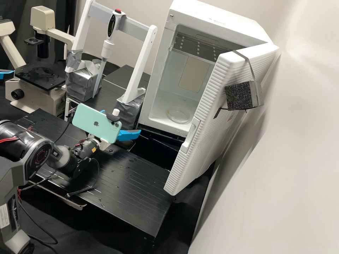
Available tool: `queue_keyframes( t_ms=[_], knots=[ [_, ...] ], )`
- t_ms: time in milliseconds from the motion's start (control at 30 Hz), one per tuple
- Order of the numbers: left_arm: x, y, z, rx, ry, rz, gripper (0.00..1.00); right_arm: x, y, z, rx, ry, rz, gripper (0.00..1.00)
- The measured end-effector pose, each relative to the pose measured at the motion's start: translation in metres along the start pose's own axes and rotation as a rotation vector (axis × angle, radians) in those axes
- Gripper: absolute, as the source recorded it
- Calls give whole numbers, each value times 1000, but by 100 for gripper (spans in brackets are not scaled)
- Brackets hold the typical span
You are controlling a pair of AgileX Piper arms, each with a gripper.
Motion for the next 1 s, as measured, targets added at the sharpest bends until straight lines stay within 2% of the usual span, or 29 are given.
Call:
queue_keyframes(
  t_ms=[267,400,500,633,733,867,1000],
  knots=[
    [0,0,0,0,0,0,100,0,1,0,0,0,3,100],
    [0,0,0,0,0,0,100,-9,8,9,-5,9,8,100],
    [0,0,0,0,0,0,100,-24,22,20,21,29,24,100],
    [0,0,0,0,0,0,100,-41,45,33,62,67,92,100],
    [0,0,0,0,0,0,100,-50,66,46,80,76,164,100],
    [0,0,0,0,0,0,100,-52,86,58,83,50,241,100],
    [0,0,0,0,0,0,100,-43,99,61,69,59,274,100]
  ],
)
